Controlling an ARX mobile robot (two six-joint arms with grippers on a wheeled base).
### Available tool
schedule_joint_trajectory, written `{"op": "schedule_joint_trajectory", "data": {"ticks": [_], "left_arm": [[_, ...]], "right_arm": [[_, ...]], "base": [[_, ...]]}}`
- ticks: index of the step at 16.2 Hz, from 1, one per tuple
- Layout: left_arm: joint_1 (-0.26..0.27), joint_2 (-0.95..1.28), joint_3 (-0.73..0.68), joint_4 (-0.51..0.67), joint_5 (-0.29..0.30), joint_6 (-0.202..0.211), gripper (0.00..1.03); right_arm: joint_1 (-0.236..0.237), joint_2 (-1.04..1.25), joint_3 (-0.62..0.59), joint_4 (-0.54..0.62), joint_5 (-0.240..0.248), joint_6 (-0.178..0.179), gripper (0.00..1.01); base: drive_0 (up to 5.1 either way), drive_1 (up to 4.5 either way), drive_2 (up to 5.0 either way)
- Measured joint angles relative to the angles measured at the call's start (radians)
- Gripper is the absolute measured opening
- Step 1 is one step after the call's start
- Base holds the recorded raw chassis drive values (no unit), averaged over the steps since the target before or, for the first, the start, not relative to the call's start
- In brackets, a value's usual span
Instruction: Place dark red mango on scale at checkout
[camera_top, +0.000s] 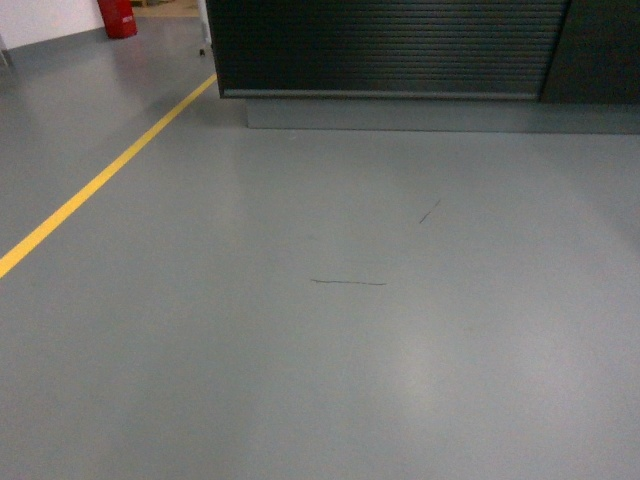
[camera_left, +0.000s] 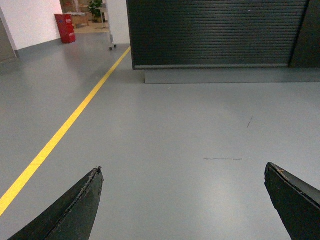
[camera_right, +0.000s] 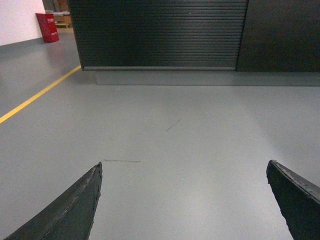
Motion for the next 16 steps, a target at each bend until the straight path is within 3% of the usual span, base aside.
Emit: {"op": "schedule_joint_trajectory", "data": {"ticks": [16], "left_arm": [[0.0, 0.0, 0.0, 0.0, 0.0, 0.0, 0.98]], "right_arm": [[0.0, 0.0, 0.0, 0.0, 0.0, 0.0, 0.98]], "base": [[0.0, 0.0, 0.0]]}}
